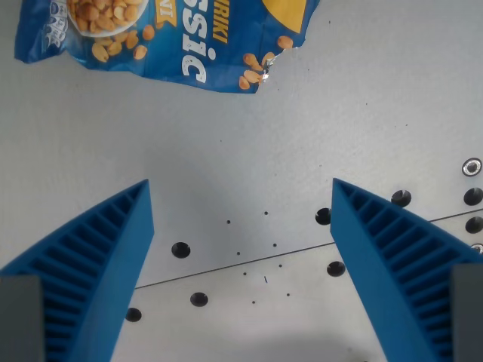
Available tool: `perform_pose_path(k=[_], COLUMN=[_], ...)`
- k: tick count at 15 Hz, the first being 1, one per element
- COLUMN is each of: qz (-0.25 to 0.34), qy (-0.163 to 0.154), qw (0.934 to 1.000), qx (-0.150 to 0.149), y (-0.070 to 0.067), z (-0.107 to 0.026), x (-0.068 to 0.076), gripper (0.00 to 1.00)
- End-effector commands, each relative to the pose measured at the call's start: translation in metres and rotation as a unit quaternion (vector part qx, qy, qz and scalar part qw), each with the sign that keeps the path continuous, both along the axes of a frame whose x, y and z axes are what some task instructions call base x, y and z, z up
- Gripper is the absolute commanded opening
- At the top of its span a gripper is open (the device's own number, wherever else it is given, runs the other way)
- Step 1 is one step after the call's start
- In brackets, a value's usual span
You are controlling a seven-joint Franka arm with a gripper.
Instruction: Move above the blue bag
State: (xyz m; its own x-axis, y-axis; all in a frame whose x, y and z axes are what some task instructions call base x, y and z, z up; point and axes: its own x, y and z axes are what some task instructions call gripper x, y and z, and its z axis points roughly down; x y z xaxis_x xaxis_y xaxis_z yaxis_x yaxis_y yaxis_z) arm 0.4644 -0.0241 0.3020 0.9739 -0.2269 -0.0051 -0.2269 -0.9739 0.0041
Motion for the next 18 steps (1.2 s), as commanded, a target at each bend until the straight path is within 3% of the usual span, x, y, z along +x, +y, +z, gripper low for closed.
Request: perform_pose_path(k=[1, 10, 18], qz=[0.0, 0.008, 0.036], qy=[-0.002, -0.003, -0.002], qw=[1.0, 1.0, 0.9993], qx=[0.0, 0.0, -0.001], y=[0.0, 0.0, 0.001], z=[0.002, -0.001, -0.012], x=[0.0, 0.003, 0.018], gripper=[1.0, 1.0, 1.0])
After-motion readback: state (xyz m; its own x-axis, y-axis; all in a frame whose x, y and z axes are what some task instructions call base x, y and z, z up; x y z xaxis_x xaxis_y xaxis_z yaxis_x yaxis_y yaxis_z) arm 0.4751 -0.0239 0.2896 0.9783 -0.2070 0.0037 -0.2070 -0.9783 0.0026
